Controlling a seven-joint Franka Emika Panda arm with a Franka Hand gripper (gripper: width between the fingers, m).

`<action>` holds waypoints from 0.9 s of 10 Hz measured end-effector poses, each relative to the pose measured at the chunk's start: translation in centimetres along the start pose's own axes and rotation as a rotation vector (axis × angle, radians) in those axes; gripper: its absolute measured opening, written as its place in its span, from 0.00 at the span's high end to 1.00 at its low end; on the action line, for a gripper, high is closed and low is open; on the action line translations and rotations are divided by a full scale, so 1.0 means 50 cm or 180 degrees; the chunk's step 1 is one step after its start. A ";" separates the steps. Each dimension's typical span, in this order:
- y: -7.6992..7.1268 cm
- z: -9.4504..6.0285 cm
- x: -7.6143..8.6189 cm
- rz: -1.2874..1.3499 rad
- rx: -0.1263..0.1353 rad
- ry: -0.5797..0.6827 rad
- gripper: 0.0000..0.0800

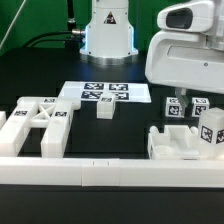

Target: Assemble chair

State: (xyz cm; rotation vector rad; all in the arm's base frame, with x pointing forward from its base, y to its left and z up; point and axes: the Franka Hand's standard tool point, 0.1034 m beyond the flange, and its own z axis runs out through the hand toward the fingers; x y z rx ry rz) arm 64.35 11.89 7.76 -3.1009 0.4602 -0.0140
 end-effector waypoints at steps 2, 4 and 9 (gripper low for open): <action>0.003 0.001 -0.001 -0.0674 -0.0009 -0.0017 0.19; 0.002 0.001 -0.003 -0.1225 -0.0023 -0.0020 0.19; 0.002 0.003 -0.003 -0.1845 -0.0071 0.0002 0.47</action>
Offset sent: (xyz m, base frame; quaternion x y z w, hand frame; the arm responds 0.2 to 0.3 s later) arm -0.0015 0.0039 0.0015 -0.0113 -0.0245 -0.2442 0.9693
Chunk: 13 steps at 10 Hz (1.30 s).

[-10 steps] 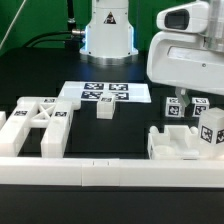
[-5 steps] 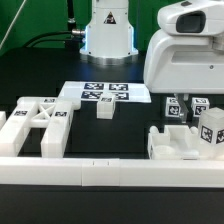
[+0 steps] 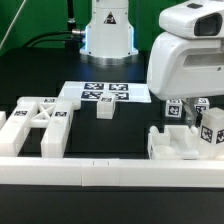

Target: Assemble chair

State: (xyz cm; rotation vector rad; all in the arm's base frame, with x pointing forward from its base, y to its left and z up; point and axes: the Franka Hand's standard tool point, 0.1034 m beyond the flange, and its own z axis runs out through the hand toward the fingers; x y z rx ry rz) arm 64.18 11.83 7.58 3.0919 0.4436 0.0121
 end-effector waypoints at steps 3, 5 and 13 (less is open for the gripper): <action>0.000 0.000 0.000 0.0111 0.0002 0.0001 0.64; 0.000 0.000 0.003 0.0537 0.0033 0.0029 0.64; 0.048 -0.003 -0.009 0.2874 -0.0051 0.0007 0.64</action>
Offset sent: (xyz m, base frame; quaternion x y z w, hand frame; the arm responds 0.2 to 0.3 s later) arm -0.0001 -0.0015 -0.0022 0.0218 -0.0039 0.0508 0.9985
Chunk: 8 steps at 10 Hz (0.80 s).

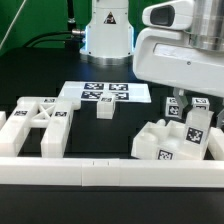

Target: Assemble chair

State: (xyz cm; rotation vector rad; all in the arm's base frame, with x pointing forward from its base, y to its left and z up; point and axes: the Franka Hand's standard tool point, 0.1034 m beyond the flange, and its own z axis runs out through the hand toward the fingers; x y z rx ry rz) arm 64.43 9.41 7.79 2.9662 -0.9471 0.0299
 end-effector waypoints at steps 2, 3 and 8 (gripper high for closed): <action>0.004 0.001 0.002 0.0144 -0.0014 0.0003 0.61; 0.004 0.001 0.002 0.0135 -0.0014 0.0003 0.40; 0.050 -0.042 -0.012 -0.0931 0.0073 0.0079 0.19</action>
Offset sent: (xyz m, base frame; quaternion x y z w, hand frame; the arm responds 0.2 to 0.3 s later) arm 0.0000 0.0000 0.0000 0.0000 0.0000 0.0000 1.0000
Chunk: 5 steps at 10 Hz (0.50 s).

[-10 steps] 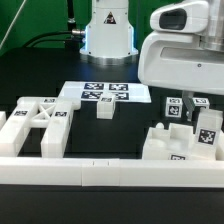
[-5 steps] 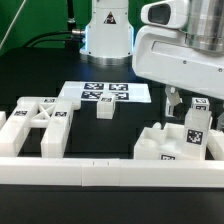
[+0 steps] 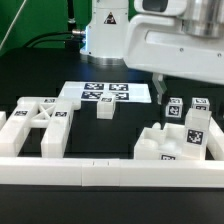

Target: Assemble chair

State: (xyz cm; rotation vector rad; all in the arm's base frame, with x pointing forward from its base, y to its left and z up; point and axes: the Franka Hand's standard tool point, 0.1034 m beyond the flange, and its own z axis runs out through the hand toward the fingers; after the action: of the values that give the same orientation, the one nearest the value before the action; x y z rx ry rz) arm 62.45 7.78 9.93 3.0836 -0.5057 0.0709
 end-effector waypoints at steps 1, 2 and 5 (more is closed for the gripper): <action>0.002 0.006 -0.010 -0.0004 -0.0001 -0.0002 0.19; 0.001 0.006 -0.007 -0.0006 0.0001 0.0003 0.19; 0.001 0.006 -0.006 -0.0006 0.0001 0.0004 0.19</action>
Offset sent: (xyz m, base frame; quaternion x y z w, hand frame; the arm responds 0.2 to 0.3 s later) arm 0.0000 0.0000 0.0000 0.0000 0.0000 0.0000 1.0000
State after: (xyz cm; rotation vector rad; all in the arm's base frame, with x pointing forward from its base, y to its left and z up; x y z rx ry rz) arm 62.14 7.84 9.63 3.0841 -0.5027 0.0731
